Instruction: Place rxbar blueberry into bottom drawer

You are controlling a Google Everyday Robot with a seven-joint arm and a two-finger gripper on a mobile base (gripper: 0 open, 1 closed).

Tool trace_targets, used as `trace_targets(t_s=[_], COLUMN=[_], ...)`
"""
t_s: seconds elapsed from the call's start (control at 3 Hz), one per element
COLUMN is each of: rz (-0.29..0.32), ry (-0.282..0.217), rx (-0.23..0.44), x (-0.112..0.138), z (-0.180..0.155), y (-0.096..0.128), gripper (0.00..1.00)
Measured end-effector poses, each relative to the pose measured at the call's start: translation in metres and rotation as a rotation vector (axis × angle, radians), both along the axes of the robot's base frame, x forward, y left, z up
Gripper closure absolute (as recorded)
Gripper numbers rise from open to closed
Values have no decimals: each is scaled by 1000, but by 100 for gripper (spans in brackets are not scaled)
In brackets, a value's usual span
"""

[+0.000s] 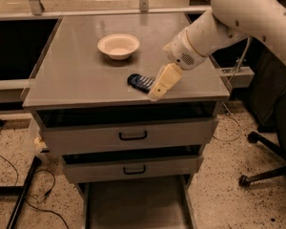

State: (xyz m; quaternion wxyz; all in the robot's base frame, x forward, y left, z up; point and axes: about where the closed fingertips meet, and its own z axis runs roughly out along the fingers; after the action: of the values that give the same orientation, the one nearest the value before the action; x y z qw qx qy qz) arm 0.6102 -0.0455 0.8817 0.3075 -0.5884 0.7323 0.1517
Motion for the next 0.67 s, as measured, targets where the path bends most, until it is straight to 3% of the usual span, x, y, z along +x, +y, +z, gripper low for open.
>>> trace_targets(t_s=[0.67], rz=[-4], ry=[22], rx=[11], x=[8], z=[-11], y=[4], gripper=[0])
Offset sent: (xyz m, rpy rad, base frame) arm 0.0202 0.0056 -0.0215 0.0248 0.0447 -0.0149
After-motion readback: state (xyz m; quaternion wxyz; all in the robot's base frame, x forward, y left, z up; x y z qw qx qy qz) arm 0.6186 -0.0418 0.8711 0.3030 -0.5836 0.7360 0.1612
